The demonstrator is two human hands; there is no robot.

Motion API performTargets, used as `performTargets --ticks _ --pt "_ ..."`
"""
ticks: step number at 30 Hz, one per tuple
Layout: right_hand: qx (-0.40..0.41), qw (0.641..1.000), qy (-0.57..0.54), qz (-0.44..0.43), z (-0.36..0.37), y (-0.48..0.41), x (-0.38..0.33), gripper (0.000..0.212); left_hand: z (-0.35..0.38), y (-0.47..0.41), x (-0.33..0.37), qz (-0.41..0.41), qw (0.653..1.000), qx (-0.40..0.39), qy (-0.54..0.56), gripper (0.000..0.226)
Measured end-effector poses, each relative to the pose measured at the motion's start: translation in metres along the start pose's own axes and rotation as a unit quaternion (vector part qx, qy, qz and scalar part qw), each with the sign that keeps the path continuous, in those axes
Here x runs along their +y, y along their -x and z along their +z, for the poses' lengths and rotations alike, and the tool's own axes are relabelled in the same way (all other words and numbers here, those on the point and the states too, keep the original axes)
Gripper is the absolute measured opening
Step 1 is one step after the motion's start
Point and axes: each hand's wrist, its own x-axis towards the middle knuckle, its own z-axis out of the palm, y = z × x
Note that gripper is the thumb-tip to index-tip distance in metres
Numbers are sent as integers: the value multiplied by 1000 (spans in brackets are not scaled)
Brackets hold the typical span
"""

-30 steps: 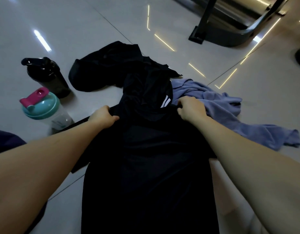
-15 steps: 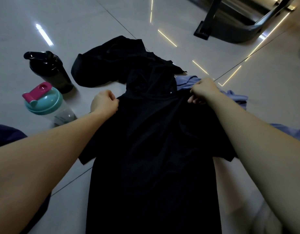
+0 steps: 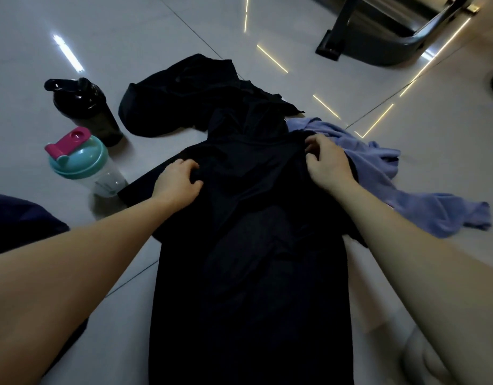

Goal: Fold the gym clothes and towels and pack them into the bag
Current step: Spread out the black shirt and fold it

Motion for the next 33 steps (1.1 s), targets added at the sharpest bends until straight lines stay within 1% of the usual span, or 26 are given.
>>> performTargets --ticks 2,4,6,8,10,11,13,14,16,17,19,20,22,25,27,28,29,31,33 --pt "6 1000 29 5 -3 38 9 20 7 23 1 50 997 -10 -58 31" --pt "-20 996 57 65 -2 79 24 9 14 50 4 85 994 -15 -71 23" --pt "-51 985 78 148 2 117 46 6 21 78 7 85 994 -26 -59 22" --pt "-63 968 87 225 4 152 69 8 28 108 6 61 996 -30 -61 22" --pt "-59 951 77 293 10 180 93 26 31 134 2 2 998 -10 -62 22" --pt "-59 941 55 328 14 191 102 39 30 146 -1 -48 997 5 -57 25" --pt "-66 917 -12 394 24 208 113 59 29 166 -11 -174 984 24 -25 38" --pt "-77 907 -38 412 30 213 115 60 30 174 -18 -245 969 23 -1 48" --pt "-101 904 -51 413 41 221 116 48 34 191 -30 -354 933 -5 65 63" --pt "-108 907 -51 405 42 223 112 38 37 198 -33 -378 920 -24 106 61" --pt "-103 910 -66 395 40 226 106 21 38 208 -30 -374 908 -49 179 39" --pt "-96 911 -81 394 37 226 105 18 36 210 -27 -368 906 -58 201 28" --pt "-83 902 -120 406 27 226 111 19 29 208 -24 -371 897 -59 235 19" --pt "-58 890 -138 430 16 232 128 16 24 204 -31 -388 874 -59 287 23" --pt "-39 892 -120 434 12 240 131 7 27 206 -36 -396 865 -71 301 34" --pt "-37 891 -117 436 13 243 131 5 29 208 -38 -398 861 -81 306 40" --pt "-44 888 -121 442 14 246 133 12 31 211 -38 -398 857 -94 313 47" --pt "-72 869 -149 467 20 252 147 29 34 218 -38 -392 852 -123 326 62" --pt "-98 851 -160 491 19 265 141 43 34 231 -33 -387 845 -171 327 72"
